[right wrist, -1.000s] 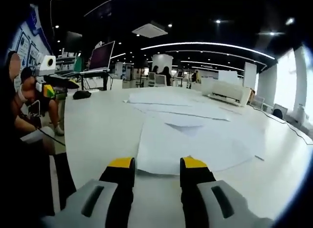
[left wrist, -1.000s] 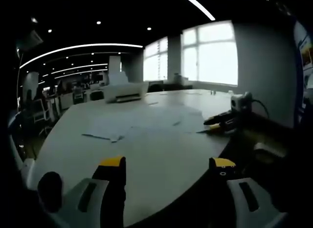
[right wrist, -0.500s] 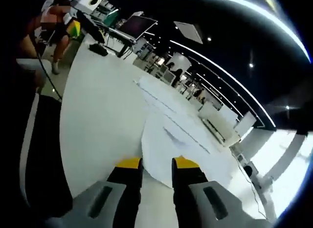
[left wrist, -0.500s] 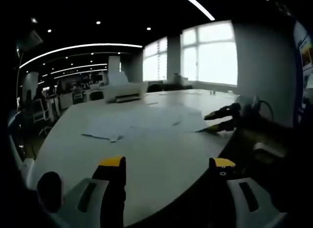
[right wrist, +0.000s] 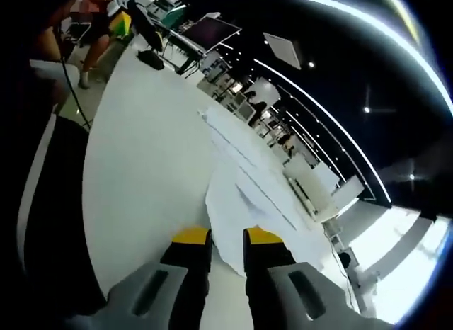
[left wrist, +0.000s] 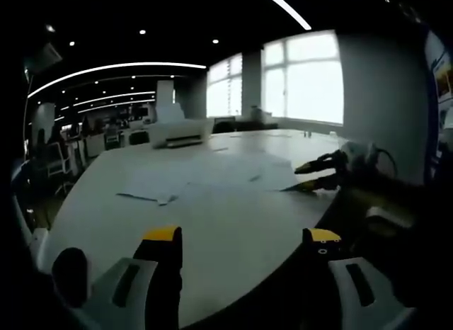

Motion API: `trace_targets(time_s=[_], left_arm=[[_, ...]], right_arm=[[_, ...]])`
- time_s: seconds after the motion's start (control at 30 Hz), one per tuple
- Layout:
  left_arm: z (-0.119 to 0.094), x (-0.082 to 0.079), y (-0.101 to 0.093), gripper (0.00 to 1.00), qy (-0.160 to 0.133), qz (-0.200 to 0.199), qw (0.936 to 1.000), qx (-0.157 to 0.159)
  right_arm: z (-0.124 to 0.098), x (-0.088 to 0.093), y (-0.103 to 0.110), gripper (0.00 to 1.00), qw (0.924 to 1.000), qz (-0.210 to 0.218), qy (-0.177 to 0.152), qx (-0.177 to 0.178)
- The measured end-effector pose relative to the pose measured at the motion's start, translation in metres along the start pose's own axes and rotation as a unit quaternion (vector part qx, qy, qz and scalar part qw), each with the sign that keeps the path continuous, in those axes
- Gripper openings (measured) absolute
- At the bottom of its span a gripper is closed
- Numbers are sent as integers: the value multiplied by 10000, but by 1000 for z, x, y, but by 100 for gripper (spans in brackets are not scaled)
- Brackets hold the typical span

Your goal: Organize the stack of printing papers by aligning and flattening the scattered papers on the table

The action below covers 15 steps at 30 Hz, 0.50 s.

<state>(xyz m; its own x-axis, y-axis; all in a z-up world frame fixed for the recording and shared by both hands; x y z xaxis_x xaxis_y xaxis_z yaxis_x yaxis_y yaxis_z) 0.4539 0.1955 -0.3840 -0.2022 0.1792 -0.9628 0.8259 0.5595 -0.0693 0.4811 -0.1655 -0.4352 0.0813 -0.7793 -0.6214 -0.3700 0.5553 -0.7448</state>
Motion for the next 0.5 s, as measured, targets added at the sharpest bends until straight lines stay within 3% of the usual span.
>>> trace_targets(time_s=[0.5], left_arm=[[1, 1, 0, 71, 1, -11, 10000, 19]], right_arm=[[-1, 1, 7, 0, 9998, -38, -41, -165]])
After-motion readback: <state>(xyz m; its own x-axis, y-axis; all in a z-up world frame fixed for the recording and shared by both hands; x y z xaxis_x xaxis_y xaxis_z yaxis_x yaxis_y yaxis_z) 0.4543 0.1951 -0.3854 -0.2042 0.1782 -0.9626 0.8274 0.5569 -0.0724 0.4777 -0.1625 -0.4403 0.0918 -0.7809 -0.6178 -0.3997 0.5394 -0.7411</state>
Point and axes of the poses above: the point that each gripper's makers call its tool centre point, and the gripper's own axes: z roughly forward along the fingers, y roughly to its left, x roughly out of its underside, the point moved 10 cm from there along -z, roughly backward along the fingers, and after that the axes turned 9 degrees about x, right-handed, at the moved point
